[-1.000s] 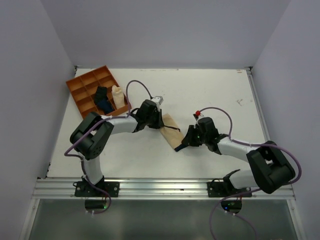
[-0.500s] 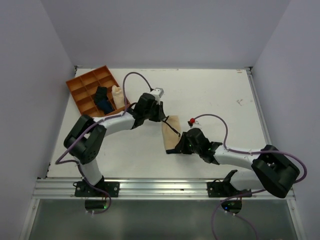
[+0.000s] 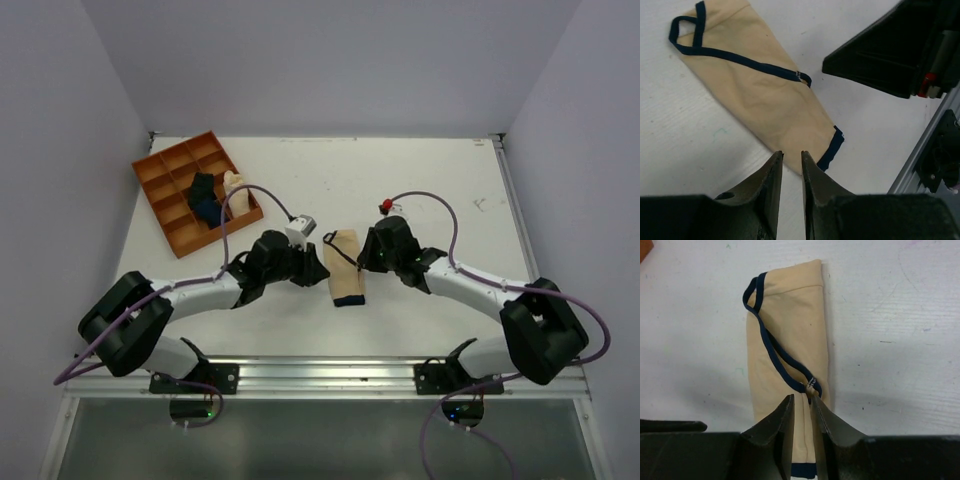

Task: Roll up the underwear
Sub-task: Fold the underwear, then roll the underwear

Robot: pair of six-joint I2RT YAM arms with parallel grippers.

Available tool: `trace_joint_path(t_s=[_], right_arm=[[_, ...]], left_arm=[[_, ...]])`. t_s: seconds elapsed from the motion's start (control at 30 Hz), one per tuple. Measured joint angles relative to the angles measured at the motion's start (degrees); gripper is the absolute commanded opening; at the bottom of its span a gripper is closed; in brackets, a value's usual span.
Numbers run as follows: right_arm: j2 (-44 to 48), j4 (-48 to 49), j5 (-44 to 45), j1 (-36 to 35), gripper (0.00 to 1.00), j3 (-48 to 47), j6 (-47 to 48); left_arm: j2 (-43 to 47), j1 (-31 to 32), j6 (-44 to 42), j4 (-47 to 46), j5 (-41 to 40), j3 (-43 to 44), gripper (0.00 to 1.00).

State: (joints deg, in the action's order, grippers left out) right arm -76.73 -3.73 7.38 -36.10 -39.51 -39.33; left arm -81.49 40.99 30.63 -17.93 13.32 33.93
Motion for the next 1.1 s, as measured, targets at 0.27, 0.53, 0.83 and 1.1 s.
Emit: trace_joint_path(t_s=[0.27, 0.53, 0.83, 1.1], right_arm=[[-7.9, -0.7, -4.0, 1.2, 0.23, -2.3, 2.9], [-11.1, -0.8, -4.3, 1.4, 0.19, -3.6, 3.4], [-8.7, -2.5, -3.9, 1.6, 0.22, -3.8, 4.0], [-8.2, -3.9, -9.1, 2.3, 0.20, -13.4, 9.6]], left_arm=[[-1.8, 3.7, 2.8, -9.3, 2.4, -1.0, 0.24], [-7.7, 6.5, 3.4, -14.3, 2.7, -1.0, 0.24], [-13.7, 7.4, 3.9, -15.8, 0.9, -1.2, 0.23], [-15.2, 7.5, 4.5, -18.1, -0.2, -4.0, 0.22]])
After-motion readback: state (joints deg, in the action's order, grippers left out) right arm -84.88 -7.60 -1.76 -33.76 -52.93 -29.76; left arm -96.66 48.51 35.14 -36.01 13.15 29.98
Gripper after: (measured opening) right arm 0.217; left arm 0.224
